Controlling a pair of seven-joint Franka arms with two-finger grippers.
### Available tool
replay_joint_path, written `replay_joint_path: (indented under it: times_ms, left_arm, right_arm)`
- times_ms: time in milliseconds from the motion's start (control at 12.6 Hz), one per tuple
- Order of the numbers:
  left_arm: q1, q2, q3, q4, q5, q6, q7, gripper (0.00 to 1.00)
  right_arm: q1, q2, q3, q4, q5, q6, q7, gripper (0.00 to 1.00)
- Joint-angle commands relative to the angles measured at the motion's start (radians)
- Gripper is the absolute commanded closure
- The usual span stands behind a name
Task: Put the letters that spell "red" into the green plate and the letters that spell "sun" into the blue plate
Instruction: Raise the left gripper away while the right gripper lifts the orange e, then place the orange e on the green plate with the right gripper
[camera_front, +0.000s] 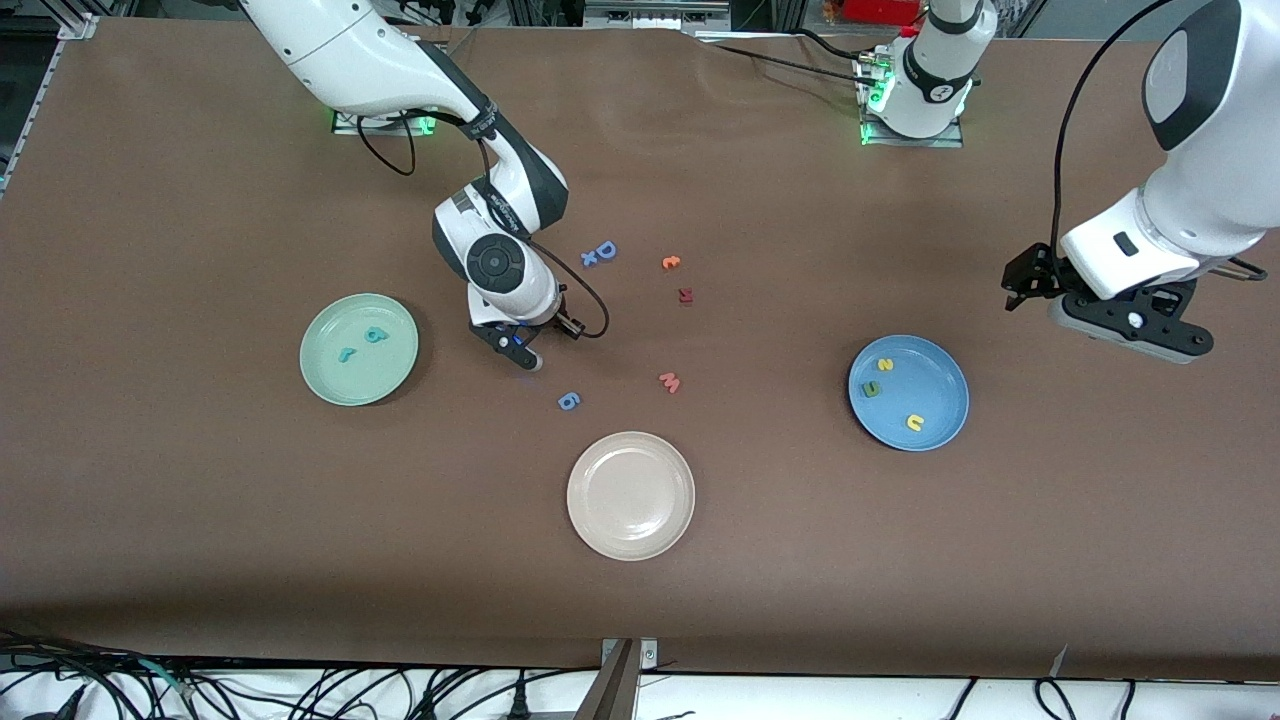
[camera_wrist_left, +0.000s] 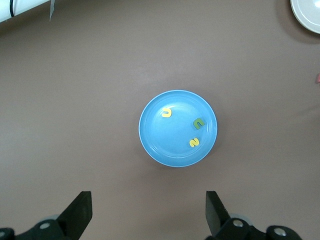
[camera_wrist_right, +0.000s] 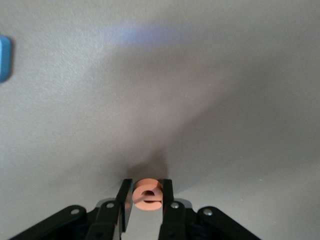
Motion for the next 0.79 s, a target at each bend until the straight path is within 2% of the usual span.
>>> replay_joint_path:
  times_ms: [0, 475, 713]
  left_arm:
    - [-0.001, -0.032, 0.006, -0.031, -0.023, -0.003, 0.028, 0.00]
    - [0.003, -0.113, 0.007, -0.076, -0.020, -0.034, 0.031, 0.00]
    - [0.002, -0.112, 0.007, -0.070, -0.020, -0.034, 0.031, 0.00]
  right_arm:
    - [-0.024, -0.070, -0.003, 0.038, -0.014, -0.159, -0.030, 0.79]
    - [-0.195, -0.165, -0.009, 0.088, -0.002, -0.437, -0.364, 0.80]
    - [-0.206, -0.166, -0.126, 0.065, -0.002, -0.457, -0.594, 0.80]
